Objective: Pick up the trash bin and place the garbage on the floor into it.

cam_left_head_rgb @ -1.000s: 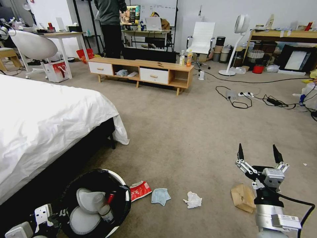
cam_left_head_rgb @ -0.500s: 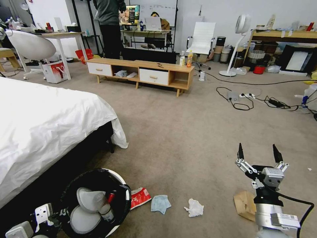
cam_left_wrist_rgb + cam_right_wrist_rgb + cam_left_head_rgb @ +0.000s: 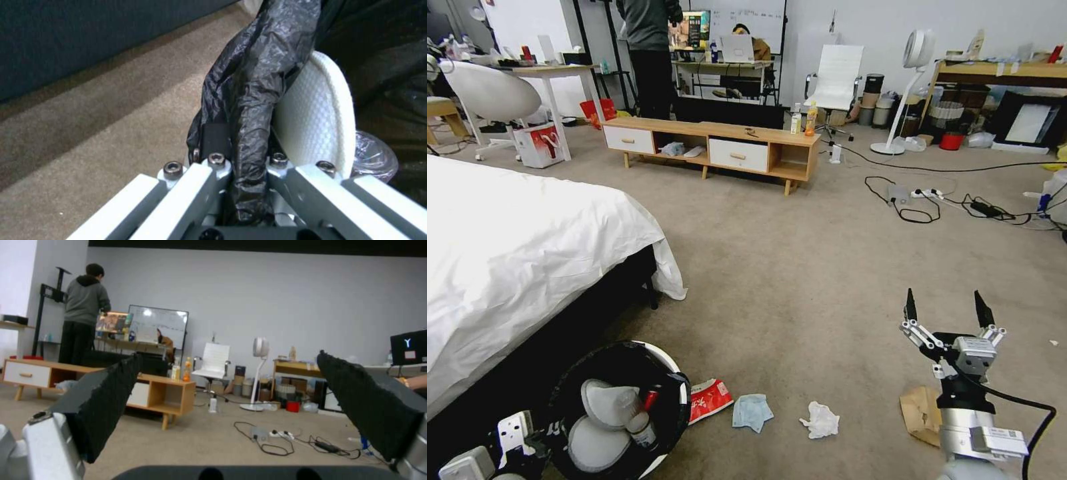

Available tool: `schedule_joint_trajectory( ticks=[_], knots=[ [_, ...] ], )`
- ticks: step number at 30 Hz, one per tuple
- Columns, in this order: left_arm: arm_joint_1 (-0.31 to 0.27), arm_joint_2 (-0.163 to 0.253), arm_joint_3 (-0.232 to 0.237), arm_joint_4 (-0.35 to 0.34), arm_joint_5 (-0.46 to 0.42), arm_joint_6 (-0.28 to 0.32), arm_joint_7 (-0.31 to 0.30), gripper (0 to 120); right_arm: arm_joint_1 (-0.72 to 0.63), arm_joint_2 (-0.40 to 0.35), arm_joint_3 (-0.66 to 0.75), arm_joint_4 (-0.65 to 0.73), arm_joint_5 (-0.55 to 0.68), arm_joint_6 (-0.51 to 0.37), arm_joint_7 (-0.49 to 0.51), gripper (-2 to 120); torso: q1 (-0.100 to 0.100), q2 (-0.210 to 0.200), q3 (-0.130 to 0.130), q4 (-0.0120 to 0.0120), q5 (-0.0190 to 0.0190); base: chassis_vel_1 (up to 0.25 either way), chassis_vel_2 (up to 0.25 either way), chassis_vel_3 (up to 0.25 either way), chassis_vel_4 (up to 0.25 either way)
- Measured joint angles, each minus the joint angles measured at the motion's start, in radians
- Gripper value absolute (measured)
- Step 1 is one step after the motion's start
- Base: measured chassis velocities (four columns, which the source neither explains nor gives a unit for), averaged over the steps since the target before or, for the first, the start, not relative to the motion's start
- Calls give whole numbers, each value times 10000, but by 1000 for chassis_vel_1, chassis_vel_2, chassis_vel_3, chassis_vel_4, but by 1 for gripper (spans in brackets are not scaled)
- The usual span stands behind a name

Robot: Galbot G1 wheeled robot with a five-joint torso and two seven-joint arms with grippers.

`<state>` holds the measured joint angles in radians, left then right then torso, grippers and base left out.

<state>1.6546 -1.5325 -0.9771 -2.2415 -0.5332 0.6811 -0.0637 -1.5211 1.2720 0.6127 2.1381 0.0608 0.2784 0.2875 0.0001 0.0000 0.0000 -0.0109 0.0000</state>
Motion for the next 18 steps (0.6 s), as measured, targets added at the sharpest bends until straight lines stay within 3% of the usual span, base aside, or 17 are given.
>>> schedule_joint_trajectory(
  ticks=[10, 13, 17, 18],
  knots=[
    [5, 15, -45, 31, -5, 6, 2, 2, 51, -526, 302, -31, 694, -579, -243, 100, -1, 0, 0, 0, 1, 0, 0, 0, 0],
    [21, 14, -59, 37, -7, 6, 9, 2, 99, -1133, 515, 12, 1469, -1562, -85, 100, -1, 0, 0, 1, 1, 0, 0, 0, 0],
    [29, 10, -62, 37, -10, 6, 17, 2, 99, -1461, 571, 114, 1903, -2195, 61, 100, -1, 0, 0, 0, 0, 0, 0, 0, 0],
    [35, 6, -69, 35, -12, 6, 23, 2, 89, -1694, 593, 217, 2226, -2881, 249, 100, -1, 0, 0, 0, 1, 0, 0, 0, 0]
  ],
)
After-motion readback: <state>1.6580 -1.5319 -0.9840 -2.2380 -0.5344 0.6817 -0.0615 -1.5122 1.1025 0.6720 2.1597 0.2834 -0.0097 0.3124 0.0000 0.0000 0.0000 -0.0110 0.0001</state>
